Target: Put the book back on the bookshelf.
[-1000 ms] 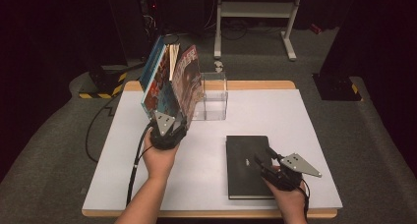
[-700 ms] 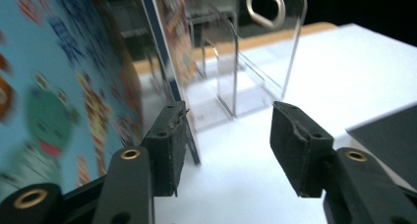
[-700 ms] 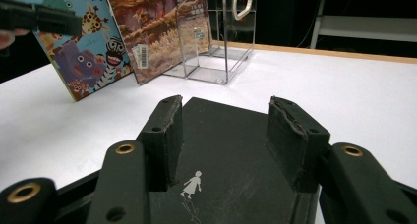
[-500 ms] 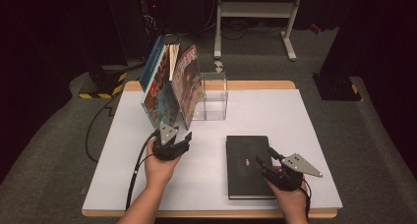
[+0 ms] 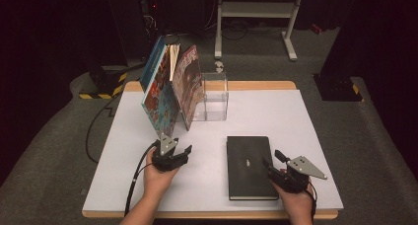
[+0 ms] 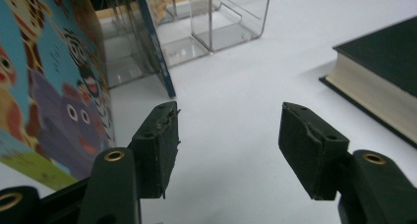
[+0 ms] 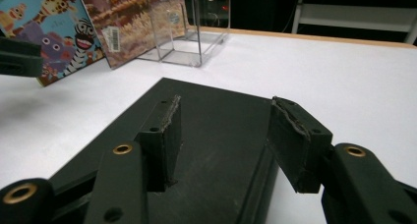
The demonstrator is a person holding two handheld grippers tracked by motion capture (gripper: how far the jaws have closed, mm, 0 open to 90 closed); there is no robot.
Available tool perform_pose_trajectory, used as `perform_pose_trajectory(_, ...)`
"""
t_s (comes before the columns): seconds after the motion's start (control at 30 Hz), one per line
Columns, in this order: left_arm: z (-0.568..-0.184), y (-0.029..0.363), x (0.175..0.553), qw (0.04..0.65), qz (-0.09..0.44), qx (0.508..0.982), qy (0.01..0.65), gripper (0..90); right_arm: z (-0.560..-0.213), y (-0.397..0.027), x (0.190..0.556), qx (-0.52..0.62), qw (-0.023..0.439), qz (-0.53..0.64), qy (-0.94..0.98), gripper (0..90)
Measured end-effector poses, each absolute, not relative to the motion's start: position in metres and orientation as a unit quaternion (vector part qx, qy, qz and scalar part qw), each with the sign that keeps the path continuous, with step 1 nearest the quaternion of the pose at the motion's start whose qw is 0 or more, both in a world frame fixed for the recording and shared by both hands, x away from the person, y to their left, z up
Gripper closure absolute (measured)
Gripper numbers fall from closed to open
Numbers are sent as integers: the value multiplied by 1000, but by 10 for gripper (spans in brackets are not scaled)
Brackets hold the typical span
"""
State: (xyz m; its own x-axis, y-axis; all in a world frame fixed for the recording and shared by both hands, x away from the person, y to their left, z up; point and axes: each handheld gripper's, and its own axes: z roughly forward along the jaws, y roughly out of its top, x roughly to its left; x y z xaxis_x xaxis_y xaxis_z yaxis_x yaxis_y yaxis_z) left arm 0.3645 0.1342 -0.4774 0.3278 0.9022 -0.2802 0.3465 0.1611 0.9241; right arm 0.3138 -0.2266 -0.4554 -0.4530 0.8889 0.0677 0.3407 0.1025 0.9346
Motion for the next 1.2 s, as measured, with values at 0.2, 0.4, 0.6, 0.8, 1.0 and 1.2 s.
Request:
perform_pose_trajectory(0.2, -486, 136, 358, 537, 228, 615, 530, 358, -462, -232, 309, 454, 274, 485, 696, 462)
perform_pose_trajectory(0.4, -488, 140, 353, 537, 207, 623, 529, 318, -468, -234, 304, 464, 260, 465, 707, 396)
perform_pose_trajectory(0.6, -492, 146, 345, 549, 195, 627, 517, 277, -476, -230, 301, 479, 221, 450, 720, 295)
perform_pose_trajectory(0.8, -492, 148, 341, 560, 192, 624, 510, 253, -482, -227, 301, 486, 198, 435, 732, 278)
perform_pose_trajectory(1.0, -493, 151, 338, 559, 177, 626, 513, 198, -483, -228, 302, 493, 178, 439, 730, 275)
perform_pose_trajectory(1.2, -494, 149, 335, 560, 171, 629, 511, 197, -481, -225, 303, 494, 177, 429, 735, 281)
